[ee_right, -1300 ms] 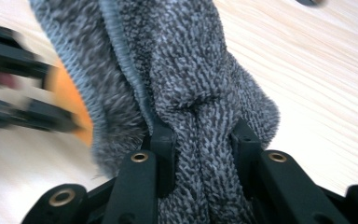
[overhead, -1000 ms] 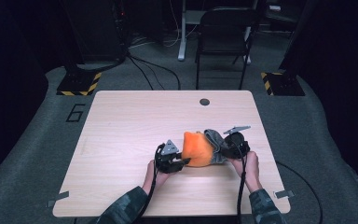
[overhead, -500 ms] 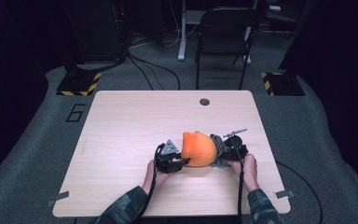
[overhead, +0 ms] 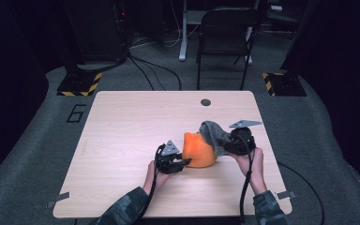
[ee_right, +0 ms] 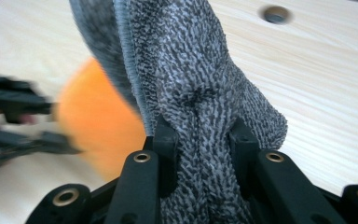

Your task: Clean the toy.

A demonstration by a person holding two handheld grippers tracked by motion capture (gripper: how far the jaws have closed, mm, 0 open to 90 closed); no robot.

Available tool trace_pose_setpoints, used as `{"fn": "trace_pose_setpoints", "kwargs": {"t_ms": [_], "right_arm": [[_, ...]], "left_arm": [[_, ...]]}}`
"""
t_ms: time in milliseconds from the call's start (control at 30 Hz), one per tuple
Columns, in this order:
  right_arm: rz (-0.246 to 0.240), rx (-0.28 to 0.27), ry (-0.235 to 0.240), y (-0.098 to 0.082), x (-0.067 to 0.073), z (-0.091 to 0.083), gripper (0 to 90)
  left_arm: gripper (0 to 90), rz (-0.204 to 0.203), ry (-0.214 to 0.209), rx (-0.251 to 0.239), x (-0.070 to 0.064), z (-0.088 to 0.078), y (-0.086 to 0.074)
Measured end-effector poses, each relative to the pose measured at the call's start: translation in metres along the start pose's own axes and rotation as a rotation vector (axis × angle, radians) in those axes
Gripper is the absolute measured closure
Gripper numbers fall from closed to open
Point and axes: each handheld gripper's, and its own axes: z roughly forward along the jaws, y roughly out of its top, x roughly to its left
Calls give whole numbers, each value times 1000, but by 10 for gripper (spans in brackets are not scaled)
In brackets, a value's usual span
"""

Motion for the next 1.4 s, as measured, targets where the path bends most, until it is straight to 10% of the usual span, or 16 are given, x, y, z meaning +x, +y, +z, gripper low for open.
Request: {"fn": "trace_pose_setpoints", "kwargs": {"t_ms": [200, 800, 1400], "right_arm": [[-97, 89, -82, -11, 22, 41, 718], [-101, 86, -94, -10, 17, 48, 719], [-97, 86, -99, -8, 16, 53, 718]], "left_arm": [[605, 30, -3, -6, 1, 1, 0], [170, 148, 4, 17, 15, -1, -7], [305, 267, 53, 27, 10, 16, -13]]}}
